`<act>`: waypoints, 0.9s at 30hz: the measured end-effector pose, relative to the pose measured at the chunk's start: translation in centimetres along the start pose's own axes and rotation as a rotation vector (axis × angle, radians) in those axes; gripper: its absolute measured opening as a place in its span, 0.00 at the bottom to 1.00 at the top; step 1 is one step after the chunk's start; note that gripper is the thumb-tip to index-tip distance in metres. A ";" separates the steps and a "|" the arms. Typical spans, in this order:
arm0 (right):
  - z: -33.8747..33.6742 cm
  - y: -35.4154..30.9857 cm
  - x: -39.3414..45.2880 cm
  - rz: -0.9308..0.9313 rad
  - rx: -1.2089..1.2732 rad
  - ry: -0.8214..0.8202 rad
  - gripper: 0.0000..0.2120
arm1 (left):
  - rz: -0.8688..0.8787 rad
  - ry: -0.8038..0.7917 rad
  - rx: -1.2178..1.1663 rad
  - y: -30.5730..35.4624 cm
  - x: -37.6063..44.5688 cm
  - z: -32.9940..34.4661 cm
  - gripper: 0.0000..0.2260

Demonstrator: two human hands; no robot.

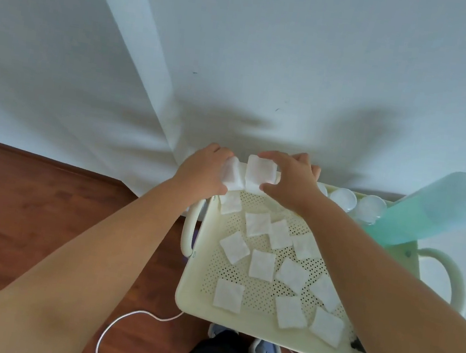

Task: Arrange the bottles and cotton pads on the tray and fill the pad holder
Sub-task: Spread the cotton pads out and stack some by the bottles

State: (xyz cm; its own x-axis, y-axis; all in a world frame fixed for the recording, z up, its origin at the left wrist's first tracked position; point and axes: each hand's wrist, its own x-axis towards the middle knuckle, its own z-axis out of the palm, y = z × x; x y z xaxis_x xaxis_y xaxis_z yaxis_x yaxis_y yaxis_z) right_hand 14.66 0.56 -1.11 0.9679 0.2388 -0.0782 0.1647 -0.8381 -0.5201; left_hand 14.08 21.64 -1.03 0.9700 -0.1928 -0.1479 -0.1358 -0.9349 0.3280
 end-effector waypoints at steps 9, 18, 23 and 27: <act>2.2 0.2 -0.4 -0.035 -0.325 -0.029 0.30 | 0.094 -0.163 0.361 2.1 2.2 1.0 0.27; 2.0 0.1 0.1 -0.041 -0.371 -0.052 0.29 | 0.139 -0.349 0.441 2.2 2.8 0.3 0.28; 2.0 -0.1 0.2 -0.047 -0.381 -0.046 0.28 | 0.120 -0.369 0.386 2.2 2.4 0.1 0.26; 2.2 0.0 0.1 -0.007 -0.340 -0.034 0.28 | 0.091 -0.264 0.343 2.1 2.7 -0.7 0.27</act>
State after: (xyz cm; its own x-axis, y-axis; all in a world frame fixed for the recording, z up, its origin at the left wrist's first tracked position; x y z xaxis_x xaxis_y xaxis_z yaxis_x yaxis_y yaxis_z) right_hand 14.37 1.69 -3.00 0.9607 0.2562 -0.1072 0.2304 -0.9507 -0.2075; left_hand 16.60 19.39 -0.13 0.8725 -0.3065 -0.3804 -0.3204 -0.9469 0.0282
